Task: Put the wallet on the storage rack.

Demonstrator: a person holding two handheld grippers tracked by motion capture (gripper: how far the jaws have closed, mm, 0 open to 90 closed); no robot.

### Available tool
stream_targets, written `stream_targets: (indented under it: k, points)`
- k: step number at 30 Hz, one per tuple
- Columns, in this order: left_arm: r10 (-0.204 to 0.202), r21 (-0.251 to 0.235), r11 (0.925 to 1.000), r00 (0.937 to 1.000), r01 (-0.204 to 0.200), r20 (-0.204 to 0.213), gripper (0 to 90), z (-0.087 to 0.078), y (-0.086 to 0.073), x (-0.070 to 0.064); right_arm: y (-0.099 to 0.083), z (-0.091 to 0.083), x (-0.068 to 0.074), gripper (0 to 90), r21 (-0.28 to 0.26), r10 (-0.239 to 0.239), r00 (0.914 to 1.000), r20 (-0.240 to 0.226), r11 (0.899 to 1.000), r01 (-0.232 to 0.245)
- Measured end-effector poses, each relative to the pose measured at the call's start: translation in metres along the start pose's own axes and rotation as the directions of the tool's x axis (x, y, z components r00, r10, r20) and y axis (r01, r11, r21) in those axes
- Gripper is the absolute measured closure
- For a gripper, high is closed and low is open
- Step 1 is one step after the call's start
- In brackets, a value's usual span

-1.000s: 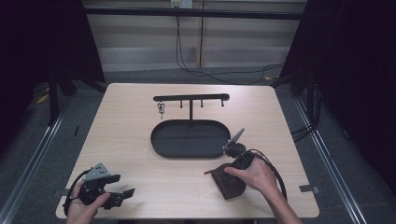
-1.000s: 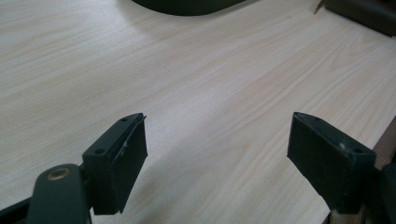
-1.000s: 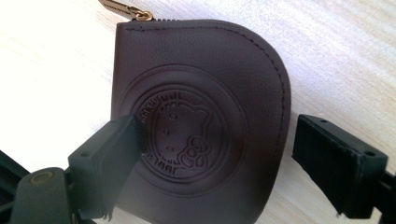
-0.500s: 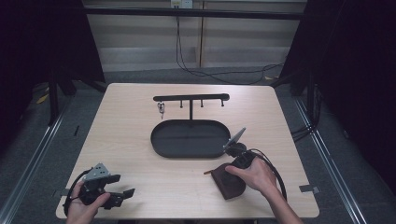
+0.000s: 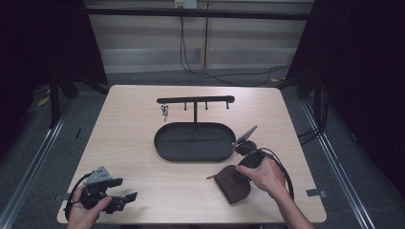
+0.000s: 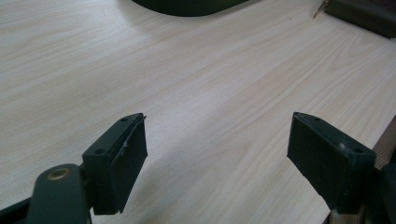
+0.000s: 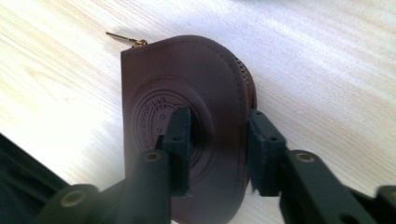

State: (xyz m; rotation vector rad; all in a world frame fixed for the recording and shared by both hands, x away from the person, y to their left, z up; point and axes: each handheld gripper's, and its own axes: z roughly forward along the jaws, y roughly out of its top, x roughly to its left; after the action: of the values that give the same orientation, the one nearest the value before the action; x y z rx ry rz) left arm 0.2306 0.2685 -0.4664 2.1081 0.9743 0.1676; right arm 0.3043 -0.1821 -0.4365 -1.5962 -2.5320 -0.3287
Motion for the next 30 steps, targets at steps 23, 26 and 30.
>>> stream_targets:
  k: [23,26,30]
  points:
    - [0.0,-0.013,0.9999,0.9998,0.0,0.02,19.6,-0.001,0.001,0.001,0.008,-0.029,0.016,83.5,-0.017,-0.044,0.9989,-0.016,0.999,0.044]
    - [0.001,-0.013,0.9999,0.9998,-0.001,0.021,19.6,-0.001,0.001,0.001,0.009,-0.034,0.017,83.6,-0.007,-0.051,0.9987,0.001,0.999,0.051]
    - [0.002,-0.013,0.9999,0.9997,-0.001,0.023,19.6,-0.001,0.001,0.001,0.011,-0.04,0.018,83.7,0.004,-0.052,0.9984,0.021,0.999,0.052]
